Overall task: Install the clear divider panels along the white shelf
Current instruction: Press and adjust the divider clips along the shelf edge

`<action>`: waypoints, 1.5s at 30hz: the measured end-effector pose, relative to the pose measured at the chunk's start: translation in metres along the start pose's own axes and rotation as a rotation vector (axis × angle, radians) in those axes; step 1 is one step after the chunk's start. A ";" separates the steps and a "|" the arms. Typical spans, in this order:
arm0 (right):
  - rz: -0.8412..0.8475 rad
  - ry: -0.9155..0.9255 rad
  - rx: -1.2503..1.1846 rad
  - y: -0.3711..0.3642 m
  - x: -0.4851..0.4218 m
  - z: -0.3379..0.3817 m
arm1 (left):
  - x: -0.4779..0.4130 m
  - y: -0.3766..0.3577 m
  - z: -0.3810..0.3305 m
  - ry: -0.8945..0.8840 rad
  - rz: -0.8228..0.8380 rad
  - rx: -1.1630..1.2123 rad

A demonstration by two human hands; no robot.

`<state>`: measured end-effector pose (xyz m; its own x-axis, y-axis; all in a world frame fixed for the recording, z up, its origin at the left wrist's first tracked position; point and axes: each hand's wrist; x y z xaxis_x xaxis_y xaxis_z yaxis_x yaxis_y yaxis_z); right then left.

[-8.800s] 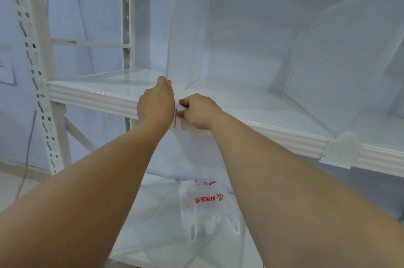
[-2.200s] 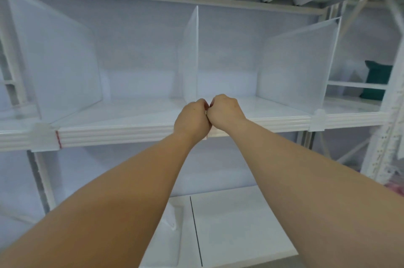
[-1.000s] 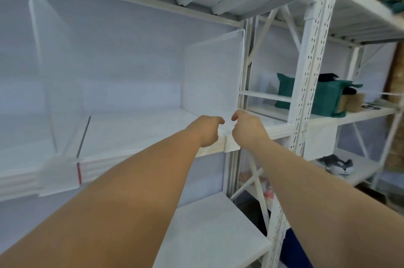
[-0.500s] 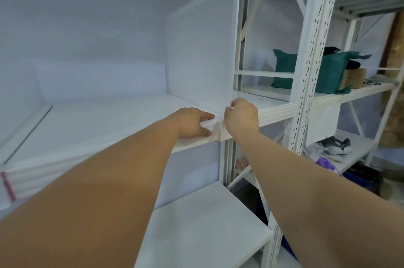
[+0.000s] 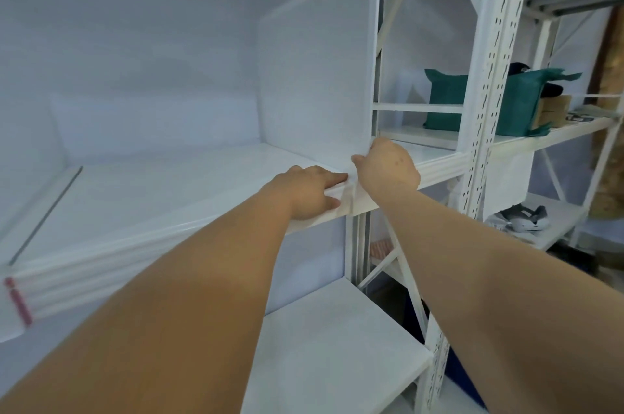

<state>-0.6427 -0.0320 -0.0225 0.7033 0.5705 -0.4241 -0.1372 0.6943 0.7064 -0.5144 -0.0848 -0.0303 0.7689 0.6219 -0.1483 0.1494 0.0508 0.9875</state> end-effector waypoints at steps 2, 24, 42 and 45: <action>0.005 -0.006 0.061 0.001 -0.003 0.003 | -0.001 0.000 0.001 0.001 -0.006 0.000; -0.075 -0.029 0.000 -0.009 -0.002 0.007 | -0.007 -0.001 0.004 -0.014 -0.032 -0.009; -0.105 0.033 0.056 -0.017 0.001 0.001 | -0.010 -0.003 0.006 -0.025 -0.046 -0.014; -0.112 0.027 0.056 -0.020 0.000 0.000 | -0.010 -0.003 0.006 -0.023 -0.044 -0.009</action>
<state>-0.6405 -0.0457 -0.0366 0.6929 0.5030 -0.5166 -0.0194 0.7293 0.6840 -0.5188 -0.0955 -0.0318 0.7755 0.6010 -0.1931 0.1781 0.0852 0.9803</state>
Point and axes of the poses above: each hand's wrist, its own x-axis away from the middle knuckle, its own y-axis out of the back of the hand, z = x × y, and after that the axes turned 1 degree about -y, right-handed
